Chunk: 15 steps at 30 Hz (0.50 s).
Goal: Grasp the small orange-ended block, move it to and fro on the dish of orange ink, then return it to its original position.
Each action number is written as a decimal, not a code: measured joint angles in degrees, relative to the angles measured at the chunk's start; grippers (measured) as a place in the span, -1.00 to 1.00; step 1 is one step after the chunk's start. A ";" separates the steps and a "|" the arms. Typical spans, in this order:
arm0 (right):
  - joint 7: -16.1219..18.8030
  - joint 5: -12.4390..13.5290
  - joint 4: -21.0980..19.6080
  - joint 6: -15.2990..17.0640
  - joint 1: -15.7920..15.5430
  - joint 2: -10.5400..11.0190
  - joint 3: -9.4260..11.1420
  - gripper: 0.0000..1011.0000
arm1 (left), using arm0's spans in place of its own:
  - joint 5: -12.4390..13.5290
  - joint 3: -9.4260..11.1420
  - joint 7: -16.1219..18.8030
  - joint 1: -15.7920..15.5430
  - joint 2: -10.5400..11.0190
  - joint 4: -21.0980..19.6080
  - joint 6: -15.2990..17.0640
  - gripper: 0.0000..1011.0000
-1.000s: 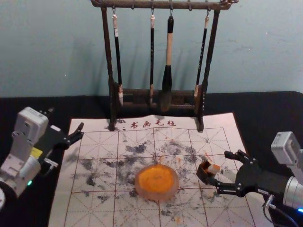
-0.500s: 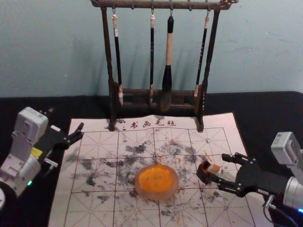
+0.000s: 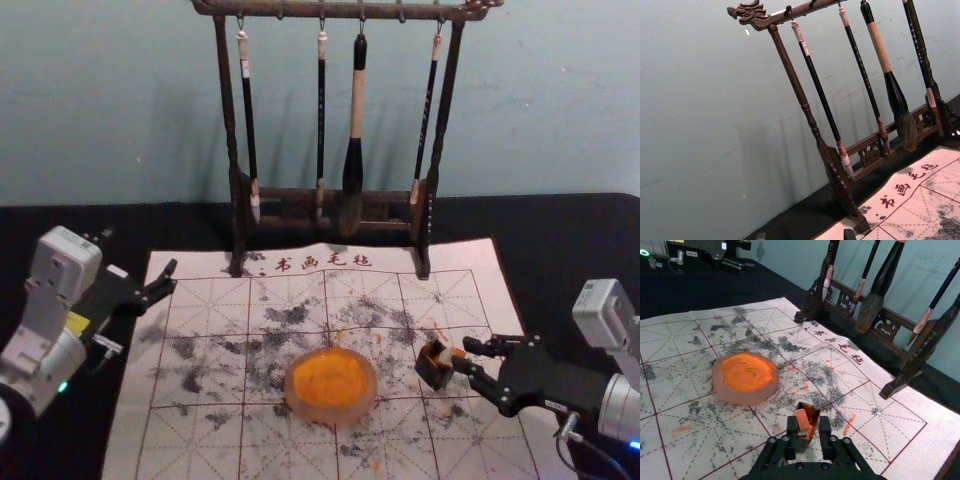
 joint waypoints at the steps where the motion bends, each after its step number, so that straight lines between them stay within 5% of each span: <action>1: 0.00 0.00 0.00 0.00 0.00 0.00 0.00 -0.47 | 0.00 0.00 0.00 0.00 0.00 0.00 0.00 0.98; 6: 0.00 0.00 0.00 0.00 0.00 0.00 0.00 -0.79 | 0.00 0.00 0.00 0.00 0.00 0.00 0.00 0.98; 15: 0.00 0.00 0.00 0.01 0.00 0.00 0.00 -0.84 | 0.00 0.00 0.00 0.00 0.00 0.00 0.00 0.98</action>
